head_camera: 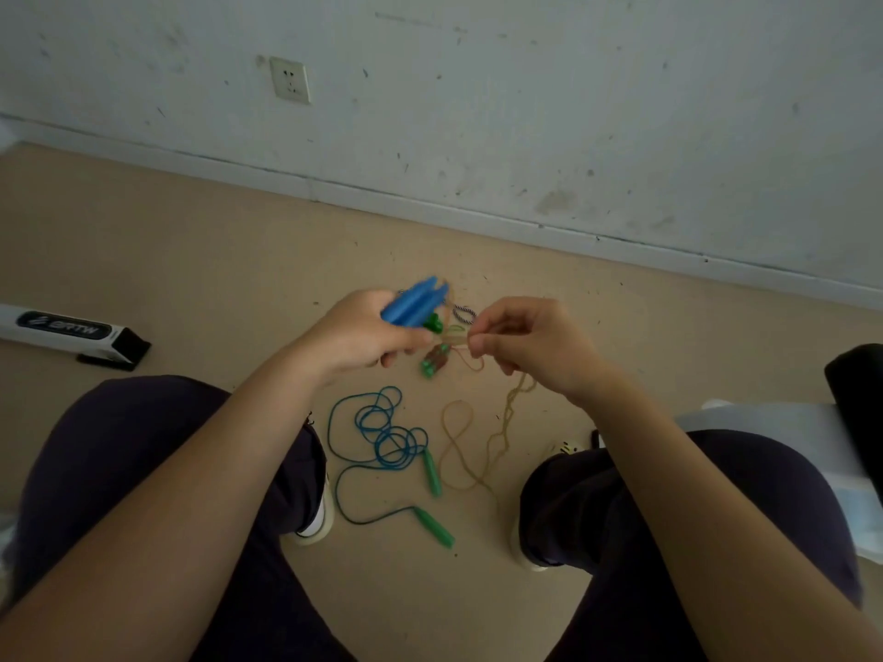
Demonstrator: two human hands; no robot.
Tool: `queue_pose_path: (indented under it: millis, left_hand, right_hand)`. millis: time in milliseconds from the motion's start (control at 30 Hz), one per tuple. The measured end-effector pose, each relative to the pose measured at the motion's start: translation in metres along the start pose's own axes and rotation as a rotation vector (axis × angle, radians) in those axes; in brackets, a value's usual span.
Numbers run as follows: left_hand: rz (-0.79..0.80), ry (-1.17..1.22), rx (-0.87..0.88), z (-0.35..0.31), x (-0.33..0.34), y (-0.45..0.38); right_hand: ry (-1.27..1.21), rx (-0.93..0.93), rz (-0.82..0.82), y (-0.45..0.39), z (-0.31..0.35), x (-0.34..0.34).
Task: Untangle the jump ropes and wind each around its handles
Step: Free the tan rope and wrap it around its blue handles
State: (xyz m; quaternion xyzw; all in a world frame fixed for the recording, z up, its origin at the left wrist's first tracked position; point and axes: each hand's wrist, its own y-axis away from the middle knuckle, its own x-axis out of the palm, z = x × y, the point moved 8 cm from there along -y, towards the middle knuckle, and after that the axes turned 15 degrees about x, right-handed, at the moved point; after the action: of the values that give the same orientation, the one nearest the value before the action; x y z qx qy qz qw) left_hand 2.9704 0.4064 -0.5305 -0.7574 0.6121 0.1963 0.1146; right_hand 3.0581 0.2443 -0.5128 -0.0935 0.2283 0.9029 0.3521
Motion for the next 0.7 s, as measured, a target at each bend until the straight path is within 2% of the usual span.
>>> queue_pose_path:
  millis: [133, 233, 467, 700]
  left_hand:
    - [0.383, -0.116, 0.031, -0.005, 0.033, 0.009]
    - [0.515, -0.039, -0.022, -0.003, 0.051, 0.017]
    - [0.557, 0.184, 0.016, -0.013, 0.064, 0.021]
    - [0.471, 0.286, -0.017, -0.019, 0.064, 0.021]
  right_hand:
    - [0.006, -0.068, 0.036, 0.002, 0.008, 0.007]
    - [0.008, -0.089, 0.002, 0.001, 0.011, 0.006]
    - [-0.029, -0.127, -0.004, 0.0, 0.008, 0.01]
    - [-0.049, -0.051, -0.055, -0.002, 0.003, 0.005]
